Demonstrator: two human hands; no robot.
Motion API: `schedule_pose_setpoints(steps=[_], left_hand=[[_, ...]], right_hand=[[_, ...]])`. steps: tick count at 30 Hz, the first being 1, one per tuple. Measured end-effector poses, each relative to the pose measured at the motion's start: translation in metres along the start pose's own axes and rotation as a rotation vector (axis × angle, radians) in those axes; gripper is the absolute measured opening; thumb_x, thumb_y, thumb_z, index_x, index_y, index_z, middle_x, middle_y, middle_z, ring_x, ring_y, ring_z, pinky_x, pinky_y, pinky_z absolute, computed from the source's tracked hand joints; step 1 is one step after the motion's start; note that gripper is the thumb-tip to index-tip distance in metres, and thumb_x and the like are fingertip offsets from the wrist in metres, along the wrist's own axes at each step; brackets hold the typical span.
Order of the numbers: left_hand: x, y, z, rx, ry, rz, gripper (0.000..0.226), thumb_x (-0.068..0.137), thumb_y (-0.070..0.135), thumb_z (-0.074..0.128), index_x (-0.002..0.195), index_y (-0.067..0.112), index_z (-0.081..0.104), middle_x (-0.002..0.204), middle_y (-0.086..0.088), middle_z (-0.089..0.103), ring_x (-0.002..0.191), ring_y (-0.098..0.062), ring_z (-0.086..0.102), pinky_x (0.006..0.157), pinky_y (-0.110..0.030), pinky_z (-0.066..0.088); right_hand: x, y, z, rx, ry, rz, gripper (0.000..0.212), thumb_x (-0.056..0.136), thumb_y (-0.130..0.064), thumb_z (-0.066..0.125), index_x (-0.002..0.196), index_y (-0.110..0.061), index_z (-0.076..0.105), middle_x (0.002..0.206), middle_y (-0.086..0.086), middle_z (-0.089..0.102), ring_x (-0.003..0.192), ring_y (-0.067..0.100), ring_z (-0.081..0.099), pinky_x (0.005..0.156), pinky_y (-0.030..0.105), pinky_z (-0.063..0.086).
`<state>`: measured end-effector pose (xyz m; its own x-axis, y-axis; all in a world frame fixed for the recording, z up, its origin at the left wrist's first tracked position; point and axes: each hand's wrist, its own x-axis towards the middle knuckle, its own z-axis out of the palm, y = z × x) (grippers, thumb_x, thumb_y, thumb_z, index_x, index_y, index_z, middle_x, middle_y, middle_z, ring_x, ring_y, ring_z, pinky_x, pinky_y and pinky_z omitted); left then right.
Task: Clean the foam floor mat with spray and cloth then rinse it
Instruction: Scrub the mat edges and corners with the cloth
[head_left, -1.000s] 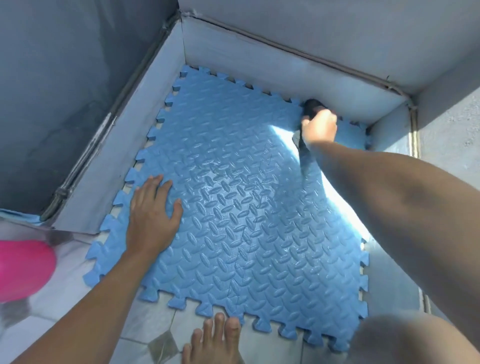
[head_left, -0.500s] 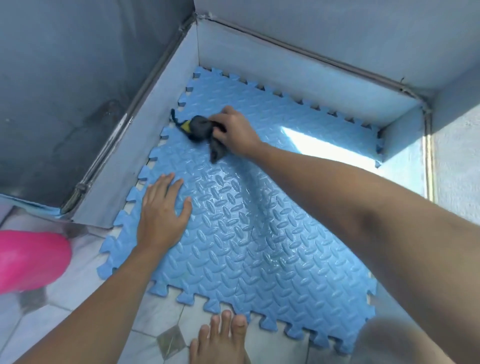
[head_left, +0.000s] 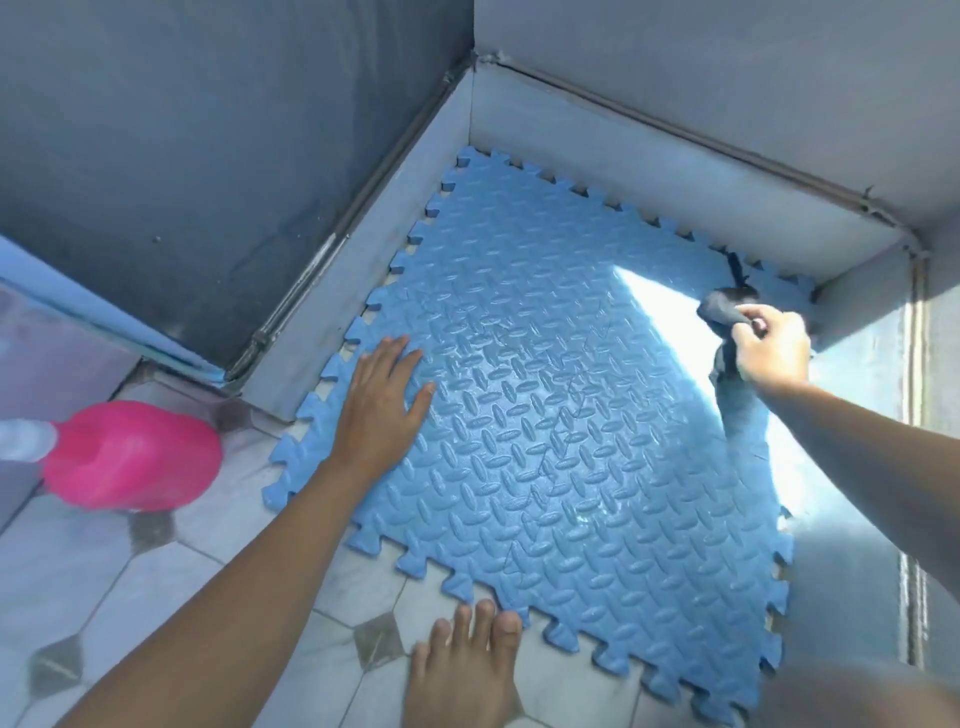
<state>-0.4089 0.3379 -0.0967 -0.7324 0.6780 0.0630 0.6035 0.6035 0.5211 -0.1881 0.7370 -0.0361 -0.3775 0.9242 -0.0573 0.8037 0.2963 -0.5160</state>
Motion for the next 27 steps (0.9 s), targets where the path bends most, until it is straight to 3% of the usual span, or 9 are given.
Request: schedule_pose_setpoints(steps=[3,6,9,11,13,15,17,24,27], left_hand=[[-0.031,-0.007,-0.019,-0.086,0.025,-0.136,0.042,0.099,0.024,0.067,0.136,0.006,0.063,0.151,-0.008,0.055,0.145,-0.025,0.044,0.121,-0.034,0.029],[-0.089,-0.02,-0.047,-0.136,0.151,-0.284,0.035,0.095,0.02,0.069,0.126,0.005,0.067,0.133,-0.007,0.066,0.128,-0.022,0.056,0.11,-0.022,0.035],[-0.137,-0.036,-0.074,-0.166,0.441,-0.514,0.028,0.091,0.033,0.062,0.098,0.008,0.069,0.1,-0.003,0.068,0.096,-0.024,0.062,0.092,-0.038,0.05],[-0.152,-0.051,-0.09,-0.206,0.69,-0.73,0.033,0.084,0.042,0.065,0.089,0.009,0.057,0.089,-0.003,0.057,0.083,-0.023,0.053,0.081,-0.044,0.048],[-0.158,-0.066,-0.105,-0.268,0.784,-0.882,0.055,0.076,0.05,0.075,0.1,0.007,0.051,0.098,-0.006,0.05,0.089,-0.024,0.051,0.087,-0.041,0.047],[-0.149,-0.078,-0.121,-0.342,0.739,-0.895,0.082,0.068,0.052,0.087,0.126,0.009,0.048,0.119,-0.005,0.051,0.108,-0.022,0.054,0.1,-0.038,0.049],[-0.133,-0.085,-0.135,-0.404,0.649,-0.851,0.102,0.063,0.042,0.096,0.146,0.02,0.04,0.135,0.005,0.051,0.118,-0.012,0.054,0.1,-0.028,0.049],[-0.139,-0.103,-0.149,-0.27,0.622,-0.853,0.109,0.061,0.043,0.097,0.152,0.027,0.037,0.14,0.005,0.055,0.123,-0.02,0.058,0.102,-0.04,0.05],[-0.152,-0.108,-0.155,-0.25,0.665,-0.89,0.11,0.061,0.043,0.097,0.152,0.026,0.037,0.142,0.005,0.054,0.125,-0.021,0.057,0.106,-0.043,0.05]], right_hand=[[-0.026,-0.05,0.039,-0.025,-0.149,-0.229,0.027,0.091,-0.015,0.055,0.11,-0.008,0.072,0.104,0.024,0.064,0.098,0.037,0.057,0.082,0.034,0.043],[-0.067,-0.107,0.083,0.0,-0.319,-0.407,0.027,0.093,-0.011,0.062,0.119,-0.009,0.07,0.109,0.02,0.059,0.106,0.034,0.054,0.087,0.025,0.034],[-0.133,-0.151,0.118,0.066,-0.531,-0.587,0.03,0.094,-0.013,0.064,0.124,-0.015,0.069,0.113,0.01,0.054,0.108,0.023,0.052,0.092,0.02,0.031],[-0.176,-0.174,0.135,0.123,-0.677,-0.704,0.029,0.095,-0.015,0.064,0.123,-0.018,0.069,0.113,0.006,0.053,0.109,0.019,0.05,0.095,0.023,0.033],[-0.214,-0.194,0.145,0.16,-0.812,-0.792,0.028,0.096,-0.017,0.063,0.123,-0.019,0.069,0.112,0.002,0.053,0.107,0.015,0.05,0.093,0.02,0.035],[-0.244,-0.211,0.153,0.206,-0.913,-0.821,0.027,0.097,-0.017,0.062,0.123,-0.019,0.069,0.109,-0.001,0.053,0.101,0.01,0.051,0.088,0.009,0.033],[-0.265,-0.225,0.164,0.253,-0.98,-0.801,0.027,0.097,-0.015,0.061,0.123,-0.02,0.07,0.106,-0.003,0.053,0.096,0.007,0.051,0.085,0.007,0.032],[-0.31,-0.273,0.197,0.327,-0.992,-0.691,0.028,0.099,-0.02,0.057,0.125,-0.021,0.067,0.115,0.007,0.054,0.108,0.019,0.054,0.1,0.031,0.041],[-0.33,-0.292,0.209,0.352,-0.929,-0.605,0.03,0.099,-0.019,0.053,0.127,-0.017,0.065,0.121,0.009,0.049,0.109,0.023,0.053,0.103,0.031,0.042]])
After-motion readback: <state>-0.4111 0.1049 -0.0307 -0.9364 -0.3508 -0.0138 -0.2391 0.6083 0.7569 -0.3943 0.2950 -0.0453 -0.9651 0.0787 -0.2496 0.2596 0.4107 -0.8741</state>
